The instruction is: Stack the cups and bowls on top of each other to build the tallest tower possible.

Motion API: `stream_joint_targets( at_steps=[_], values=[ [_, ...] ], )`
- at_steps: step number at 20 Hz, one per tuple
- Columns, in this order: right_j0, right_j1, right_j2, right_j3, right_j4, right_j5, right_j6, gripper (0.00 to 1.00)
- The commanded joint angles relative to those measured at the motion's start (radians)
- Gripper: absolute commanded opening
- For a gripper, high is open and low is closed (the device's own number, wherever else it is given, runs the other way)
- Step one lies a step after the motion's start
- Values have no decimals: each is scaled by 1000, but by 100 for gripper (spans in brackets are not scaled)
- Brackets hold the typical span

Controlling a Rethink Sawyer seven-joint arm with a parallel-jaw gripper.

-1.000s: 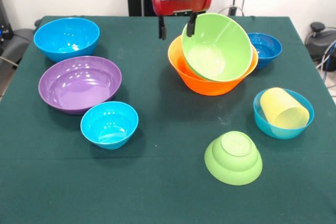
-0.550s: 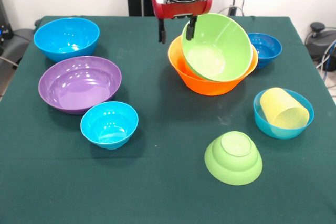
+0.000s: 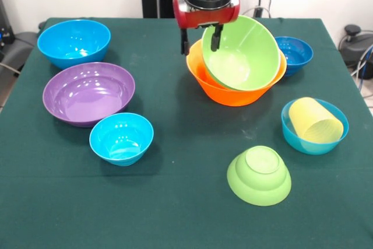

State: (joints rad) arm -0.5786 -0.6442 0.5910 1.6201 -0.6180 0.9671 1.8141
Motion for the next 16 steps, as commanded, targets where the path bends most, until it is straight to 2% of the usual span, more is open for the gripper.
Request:
stream_joint_targets(
  at_steps=[1,16],
  values=[
    [38,49,5,4,-94,-62,-146,100],
    [40,65,5,6,-89,-59,-121,100]
  ],
)
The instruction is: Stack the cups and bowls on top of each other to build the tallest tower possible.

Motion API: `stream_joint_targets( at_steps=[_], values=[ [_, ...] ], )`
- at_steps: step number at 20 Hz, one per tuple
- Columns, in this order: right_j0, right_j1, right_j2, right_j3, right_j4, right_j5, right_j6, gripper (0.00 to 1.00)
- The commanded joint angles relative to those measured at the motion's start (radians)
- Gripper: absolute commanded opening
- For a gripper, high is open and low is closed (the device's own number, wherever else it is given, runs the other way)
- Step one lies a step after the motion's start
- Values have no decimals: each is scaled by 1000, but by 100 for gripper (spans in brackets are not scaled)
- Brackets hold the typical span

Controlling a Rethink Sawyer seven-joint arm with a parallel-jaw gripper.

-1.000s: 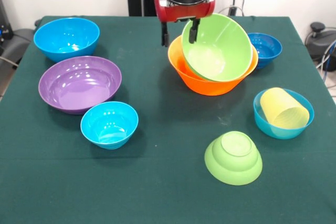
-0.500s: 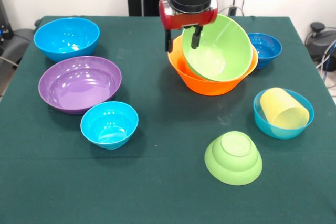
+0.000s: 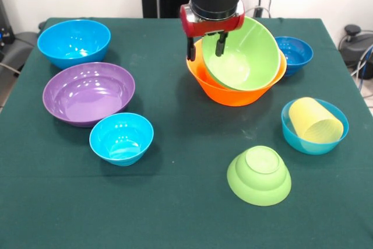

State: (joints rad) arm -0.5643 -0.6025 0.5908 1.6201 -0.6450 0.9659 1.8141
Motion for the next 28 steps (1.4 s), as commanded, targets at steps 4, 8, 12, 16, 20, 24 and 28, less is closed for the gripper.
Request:
stream_joint_targets(
  at_steps=[4,8,12,16,20,24,28],
  values=[
    [23,27,6,7,-44,-37,-120,100],
    [24,29,6,1,-34,-28,-112,0],
    [24,24,2,6,-33,-26,-106,0],
    [35,9,-5,10,-47,-46,-98,0],
    [31,14,0,16,-37,-74,-79,0],
    [22,1,7,35,-21,-64,-84,0],
    [6,-63,34,79,40,-13,-96,0]
  ],
)
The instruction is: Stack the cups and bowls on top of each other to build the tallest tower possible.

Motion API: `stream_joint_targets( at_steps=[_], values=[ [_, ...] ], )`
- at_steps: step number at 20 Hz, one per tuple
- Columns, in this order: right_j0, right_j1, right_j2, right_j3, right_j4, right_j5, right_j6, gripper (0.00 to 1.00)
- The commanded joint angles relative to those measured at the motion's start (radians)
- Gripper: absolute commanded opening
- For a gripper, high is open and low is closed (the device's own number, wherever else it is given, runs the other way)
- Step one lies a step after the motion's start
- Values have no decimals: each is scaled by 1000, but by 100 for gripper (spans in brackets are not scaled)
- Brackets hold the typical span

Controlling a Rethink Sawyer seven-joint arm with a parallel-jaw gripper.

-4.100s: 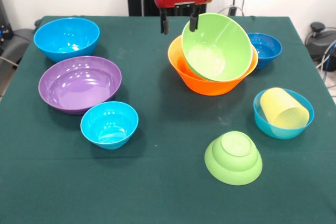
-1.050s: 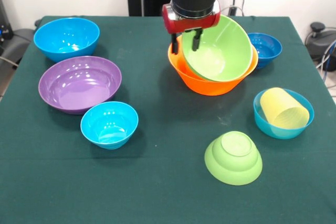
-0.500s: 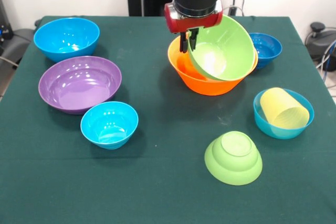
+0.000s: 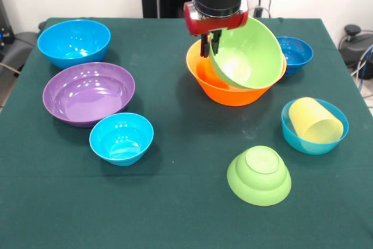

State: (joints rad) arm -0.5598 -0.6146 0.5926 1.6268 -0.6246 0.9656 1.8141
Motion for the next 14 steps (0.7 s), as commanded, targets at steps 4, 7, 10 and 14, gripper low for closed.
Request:
stream_joint_targets(
  at_steps=[4,7,10,14],
  values=[
    [-3,-89,45,94,61,19,-100,0],
    [-1,-82,46,95,75,16,-105,0],
    [-4,-86,50,102,91,23,-113,0],
    [-10,-99,59,107,112,40,-135,0]
  ],
)
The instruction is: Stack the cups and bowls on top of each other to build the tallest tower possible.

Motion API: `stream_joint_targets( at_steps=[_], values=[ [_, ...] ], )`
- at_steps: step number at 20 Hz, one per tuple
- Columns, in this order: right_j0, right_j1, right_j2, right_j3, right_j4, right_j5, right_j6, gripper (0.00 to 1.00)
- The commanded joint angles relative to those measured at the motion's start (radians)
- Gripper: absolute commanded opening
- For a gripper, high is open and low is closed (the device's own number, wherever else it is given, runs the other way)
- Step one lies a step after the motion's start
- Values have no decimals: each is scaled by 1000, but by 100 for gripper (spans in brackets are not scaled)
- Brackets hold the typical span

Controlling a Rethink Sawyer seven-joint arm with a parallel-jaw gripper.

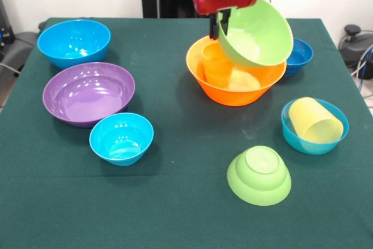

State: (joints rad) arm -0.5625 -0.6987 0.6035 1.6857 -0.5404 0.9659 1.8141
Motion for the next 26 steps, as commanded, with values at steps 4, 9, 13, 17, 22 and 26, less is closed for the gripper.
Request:
stream_joint_targets(
  at_steps=[4,9,13,17,22,26],
  values=[
    [-19,11,55,37,30,44,-160,0],
    [-32,7,65,26,33,82,-188,0],
    [-52,21,58,24,17,84,-209,0],
    [-70,12,53,29,-6,84,-228,0],
    [-85,12,52,25,-25,85,-242,0],
    [-87,16,55,26,-32,81,-238,0]
  ],
)
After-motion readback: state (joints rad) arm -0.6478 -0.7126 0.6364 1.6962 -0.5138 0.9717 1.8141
